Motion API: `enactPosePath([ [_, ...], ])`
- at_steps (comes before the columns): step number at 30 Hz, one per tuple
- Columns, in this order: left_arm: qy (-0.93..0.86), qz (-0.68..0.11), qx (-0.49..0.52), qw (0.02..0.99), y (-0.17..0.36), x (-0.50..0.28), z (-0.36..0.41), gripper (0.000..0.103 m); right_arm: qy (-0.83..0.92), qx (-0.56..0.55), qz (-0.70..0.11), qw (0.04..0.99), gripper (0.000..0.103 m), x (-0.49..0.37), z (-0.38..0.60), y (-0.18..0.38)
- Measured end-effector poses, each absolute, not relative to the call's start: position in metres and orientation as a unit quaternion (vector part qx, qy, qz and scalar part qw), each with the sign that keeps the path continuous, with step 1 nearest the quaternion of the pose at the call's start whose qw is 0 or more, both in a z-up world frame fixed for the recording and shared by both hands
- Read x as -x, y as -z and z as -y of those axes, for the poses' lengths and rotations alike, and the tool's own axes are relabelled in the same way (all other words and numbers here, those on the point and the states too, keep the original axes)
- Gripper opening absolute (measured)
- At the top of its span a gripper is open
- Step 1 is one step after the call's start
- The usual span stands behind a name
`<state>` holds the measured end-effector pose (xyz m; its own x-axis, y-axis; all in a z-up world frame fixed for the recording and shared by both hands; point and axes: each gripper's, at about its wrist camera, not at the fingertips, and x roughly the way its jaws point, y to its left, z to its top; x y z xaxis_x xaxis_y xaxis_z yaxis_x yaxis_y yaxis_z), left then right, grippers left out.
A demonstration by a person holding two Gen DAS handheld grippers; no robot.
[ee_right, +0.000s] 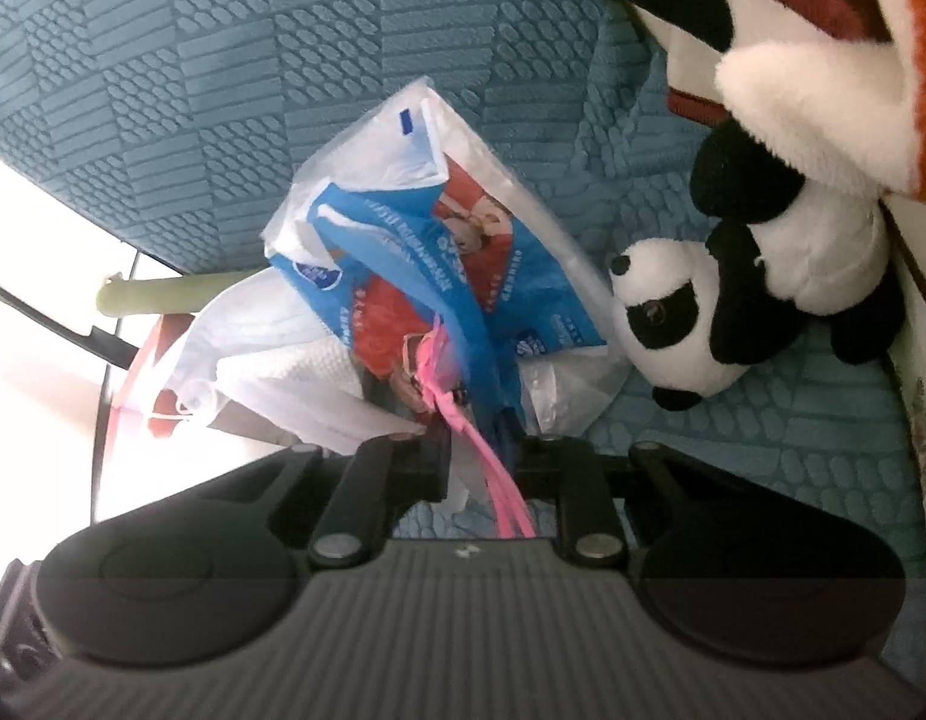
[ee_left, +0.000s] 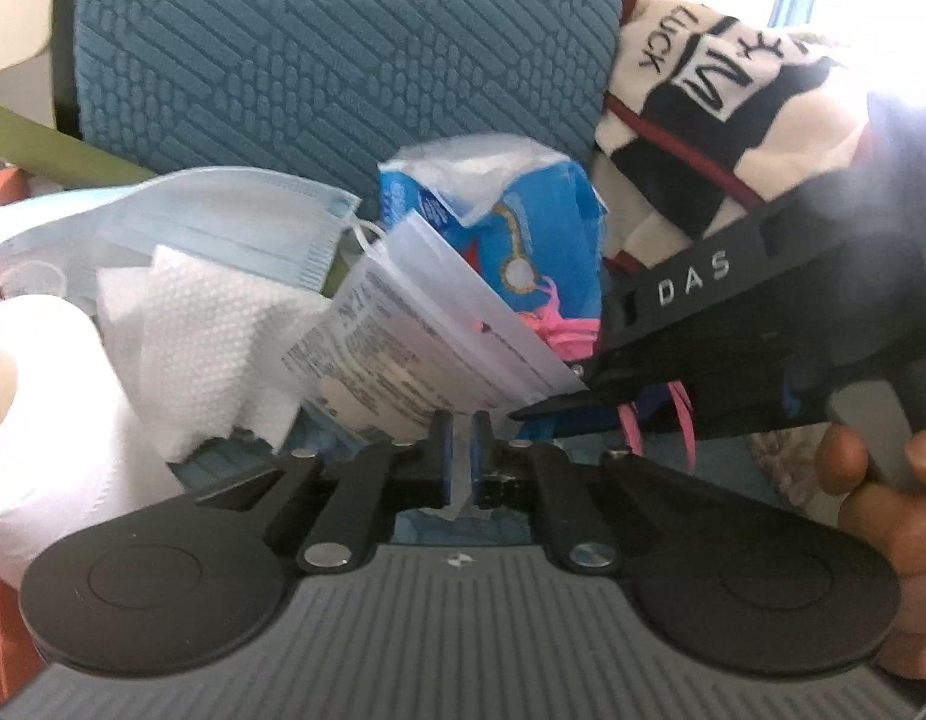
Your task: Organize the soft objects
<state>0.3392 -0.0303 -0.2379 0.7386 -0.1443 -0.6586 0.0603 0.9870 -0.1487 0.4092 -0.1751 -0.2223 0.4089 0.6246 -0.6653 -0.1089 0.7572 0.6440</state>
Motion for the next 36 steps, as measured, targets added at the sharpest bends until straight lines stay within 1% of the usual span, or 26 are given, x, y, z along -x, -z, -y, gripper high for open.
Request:
enactPosePath([
  [5, 0.042, -0.349, 0.087, 0.932, 0.225, -0.327, 0.019, 0.003, -0.231, -0.27, -0.49, 0.796, 0.017, -0.405, 0.19, 0.221],
  [11, 0.037, -0.338, 0.11, 0.934, 0.212, -0.308, 0.011, 0.003, -0.242, -0.273, -0.484, 0.796, 0.015, -0.396, 0.192, 0.219],
  [15, 0.037, -0.335, 0.151, 0.929, 0.208, -0.297, 0.003, 0.003, -0.238, -0.275, -0.485, 0.795, 0.013, -0.389, 0.194, 0.219],
  [19, 0.04, -0.33, 0.224, 0.916, 0.213, -0.284, -0.009, 0.005, -0.232, -0.272, -0.488, 0.796, 0.013, -0.384, 0.196, 0.219],
  [21, 0.037, -0.34, 0.254, 0.905, 0.217, -0.279, -0.014, 0.016, -0.231, -0.269, -0.49, 0.796, 0.013, -0.382, 0.196, 0.22],
  [23, 0.038, -0.345, 0.289, 0.892, 0.223, -0.273, -0.02, 0.058, -0.232, -0.259, -0.493, 0.798, 0.013, -0.378, 0.194, 0.218],
  [24, 0.036, -0.338, 0.305, 0.89, 0.225, -0.269, -0.022, 0.063, -0.233, -0.254, -0.493, 0.799, 0.013, -0.377, 0.193, 0.217],
  [26, 0.034, -0.328, 0.322, 0.887, 0.229, -0.264, -0.026, 0.064, -0.237, -0.245, -0.489, 0.803, 0.014, -0.372, 0.191, 0.214],
  [30, 0.018, -0.351, 0.334, 0.875, 0.241, -0.269, -0.029, 0.063, -0.24, -0.242, -0.481, 0.807, 0.014, -0.367, 0.193, 0.211],
  [33, 0.015, -0.345, 0.365, 0.865, 0.249, -0.272, -0.035, 0.063, -0.244, -0.246, -0.477, 0.807, 0.013, -0.367, 0.194, 0.211],
  [34, 0.01, -0.345, 0.376, 0.86, 0.252, -0.274, -0.037, 0.063, -0.249, -0.245, -0.475, 0.808, 0.011, -0.366, 0.194, 0.21],
  [35, 0.003, -0.345, 0.383, 0.857, 0.255, -0.276, -0.039, 0.062, -0.254, -0.244, -0.472, 0.808, 0.006, -0.365, 0.194, 0.208],
  [36, -0.002, -0.347, 0.389, 0.853, 0.259, -0.279, -0.041, 0.061, -0.258, -0.243, -0.469, 0.809, 0.006, -0.364, 0.192, 0.206],
])
